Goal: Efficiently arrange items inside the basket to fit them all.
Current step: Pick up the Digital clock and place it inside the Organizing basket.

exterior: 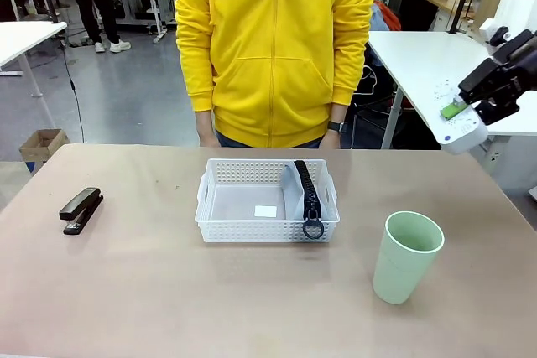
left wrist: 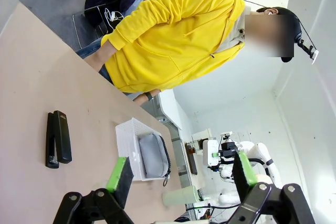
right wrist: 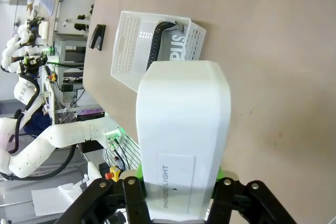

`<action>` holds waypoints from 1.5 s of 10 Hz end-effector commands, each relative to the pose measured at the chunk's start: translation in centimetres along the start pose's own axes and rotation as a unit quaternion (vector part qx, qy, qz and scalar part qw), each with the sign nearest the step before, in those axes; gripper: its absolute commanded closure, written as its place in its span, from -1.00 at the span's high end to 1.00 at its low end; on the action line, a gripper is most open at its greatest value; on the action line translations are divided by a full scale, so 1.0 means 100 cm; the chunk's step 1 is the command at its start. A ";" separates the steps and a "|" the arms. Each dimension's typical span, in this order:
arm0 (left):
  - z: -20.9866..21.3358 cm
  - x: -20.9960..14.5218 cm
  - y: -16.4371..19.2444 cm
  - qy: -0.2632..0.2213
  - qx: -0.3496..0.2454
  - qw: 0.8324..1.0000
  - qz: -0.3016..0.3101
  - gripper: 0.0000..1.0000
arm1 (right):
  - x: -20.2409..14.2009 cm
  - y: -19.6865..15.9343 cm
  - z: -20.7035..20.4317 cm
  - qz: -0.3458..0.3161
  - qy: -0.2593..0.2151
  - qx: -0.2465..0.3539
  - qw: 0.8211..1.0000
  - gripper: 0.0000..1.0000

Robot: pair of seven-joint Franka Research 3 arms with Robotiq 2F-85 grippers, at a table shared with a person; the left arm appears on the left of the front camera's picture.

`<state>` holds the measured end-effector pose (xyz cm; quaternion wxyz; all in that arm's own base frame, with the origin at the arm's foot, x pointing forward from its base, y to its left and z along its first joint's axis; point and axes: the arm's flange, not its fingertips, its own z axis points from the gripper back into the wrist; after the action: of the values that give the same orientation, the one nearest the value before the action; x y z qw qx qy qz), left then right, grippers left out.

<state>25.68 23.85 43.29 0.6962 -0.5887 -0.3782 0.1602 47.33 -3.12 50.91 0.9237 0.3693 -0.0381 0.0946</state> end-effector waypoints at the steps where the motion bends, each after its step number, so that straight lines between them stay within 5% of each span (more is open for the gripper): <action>1: -0.001 0.001 -0.001 -0.006 -0.011 1.000 -0.009 1.00 | -0.001 0.000 0.000 0.000 0.001 0.001 1.000 0.00; 4: -0.001 0.001 -0.001 -0.006 -0.011 1.000 -0.009 1.00 | 0.024 0.130 -0.042 -0.015 0.101 -0.061 0.993 0.00; 9: -0.001 0.001 -0.001 -0.006 -0.011 1.000 -0.009 1.00 | 0.055 0.291 -0.178 -0.056 0.145 -0.147 0.977 0.00; 12: -0.001 0.001 -0.001 -0.006 -0.011 1.000 -0.009 1.00 | 0.064 0.313 -0.272 0.053 0.206 -0.245 0.946 0.00; 15: -0.001 0.001 -0.001 -0.006 -0.011 1.000 -0.009 1.00 | 0.072 0.280 -0.322 0.147 0.244 -0.278 0.917 0.00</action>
<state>25.75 23.96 43.32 0.6969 -0.5883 -0.3777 0.1599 47.56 40.47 47.34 0.9555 0.0646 0.1149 0.2638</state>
